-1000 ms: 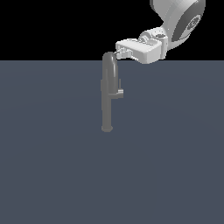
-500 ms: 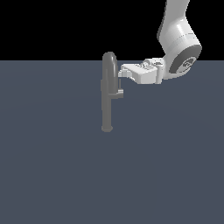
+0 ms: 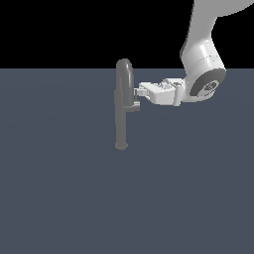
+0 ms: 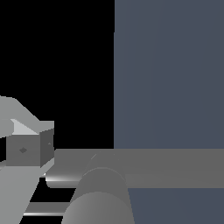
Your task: Turn on the faucet by rotating a designated handle.
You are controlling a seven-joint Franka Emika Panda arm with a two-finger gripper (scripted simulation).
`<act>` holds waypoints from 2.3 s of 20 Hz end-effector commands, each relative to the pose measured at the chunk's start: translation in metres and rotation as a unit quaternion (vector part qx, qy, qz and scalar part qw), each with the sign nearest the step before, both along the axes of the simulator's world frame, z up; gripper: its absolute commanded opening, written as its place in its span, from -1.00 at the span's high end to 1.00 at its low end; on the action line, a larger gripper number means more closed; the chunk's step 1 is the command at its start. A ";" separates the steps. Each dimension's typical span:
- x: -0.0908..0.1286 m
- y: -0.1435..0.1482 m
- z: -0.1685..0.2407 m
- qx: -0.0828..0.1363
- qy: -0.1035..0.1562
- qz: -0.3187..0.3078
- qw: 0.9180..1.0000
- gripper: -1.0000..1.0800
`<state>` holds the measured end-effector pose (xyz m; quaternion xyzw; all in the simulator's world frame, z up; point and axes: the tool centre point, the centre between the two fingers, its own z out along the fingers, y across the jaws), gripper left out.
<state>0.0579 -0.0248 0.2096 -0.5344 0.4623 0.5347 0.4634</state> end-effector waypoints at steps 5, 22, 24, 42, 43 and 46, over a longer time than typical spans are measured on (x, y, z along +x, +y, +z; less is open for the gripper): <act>0.000 0.001 0.001 0.000 -0.001 0.001 1.000 1.00; -0.030 -0.004 0.013 0.000 -0.001 0.001 1.000 1.00; -0.035 -0.005 0.014 0.000 -0.001 0.001 1.000 1.00; -0.066 -0.009 0.015 -0.001 -0.014 0.001 1.000 1.00; -0.070 -0.009 0.010 -0.001 -0.013 0.001 1.000 1.00; -0.081 -0.011 -0.006 -0.001 -0.007 0.001 1.000 1.00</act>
